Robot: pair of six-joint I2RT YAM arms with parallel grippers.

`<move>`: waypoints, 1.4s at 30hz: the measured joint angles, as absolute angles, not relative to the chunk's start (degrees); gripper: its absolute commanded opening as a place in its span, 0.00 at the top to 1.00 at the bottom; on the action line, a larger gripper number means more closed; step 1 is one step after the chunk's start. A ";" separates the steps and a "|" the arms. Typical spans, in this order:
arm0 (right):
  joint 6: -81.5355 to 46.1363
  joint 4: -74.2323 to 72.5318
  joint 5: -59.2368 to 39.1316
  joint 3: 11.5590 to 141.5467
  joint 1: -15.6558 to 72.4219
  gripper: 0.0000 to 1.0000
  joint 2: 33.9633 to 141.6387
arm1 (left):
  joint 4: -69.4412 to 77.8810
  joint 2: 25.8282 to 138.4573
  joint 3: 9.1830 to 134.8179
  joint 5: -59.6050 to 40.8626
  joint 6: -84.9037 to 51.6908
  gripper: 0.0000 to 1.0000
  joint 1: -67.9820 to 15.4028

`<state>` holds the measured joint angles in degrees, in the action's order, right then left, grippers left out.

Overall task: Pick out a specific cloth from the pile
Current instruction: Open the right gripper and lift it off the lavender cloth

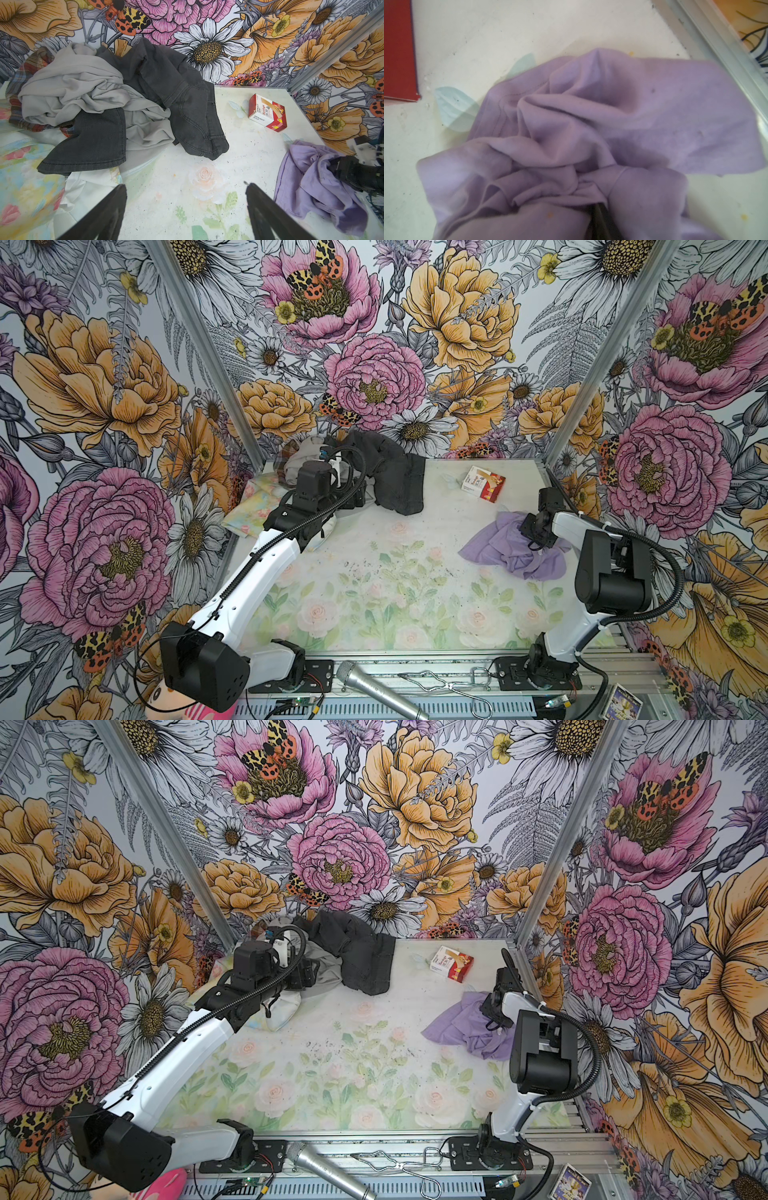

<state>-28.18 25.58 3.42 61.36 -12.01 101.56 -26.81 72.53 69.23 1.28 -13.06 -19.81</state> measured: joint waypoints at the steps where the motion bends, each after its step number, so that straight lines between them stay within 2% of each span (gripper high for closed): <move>1: -28.05 25.96 3.40 62.08 -12.01 0.57 102.24 | -26.79 72.53 69.23 0.86 -13.08 0.09 -19.20; 4: -27.59 27.62 3.33 64.27 -12.01 0.50 103.81 | -26.74 72.55 69.19 -0.58 -13.47 0.09 -17.32; 8: -26.57 30.83 3.16 67.70 -12.05 0.46 105.95 | -25.96 72.60 68.84 -3.73 -15.22 0.09 -13.37; 12: -25.76 32.71 2.57 69.38 -12.19 0.25 107.11 | -24.29 73.03 68.20 -7.16 -18.11 0.10 -8.05; 15: -25.45 33.76 1.72 70.26 -12.23 0.20 107.74 | -23.62 73.56 67.88 -8.67 -19.70 0.10 -5.34; 26: -25.85 37.50 1.19 72.12 -11.35 0.17 107.35 | -22.44 73.78 67.59 -11.66 -21.32 0.10 -2.57; 42: -25.39 44.07 0.62 74.13 -10.76 0.17 99.98 | -22.46 73.71 67.13 -11.51 -21.08 0.11 -2.48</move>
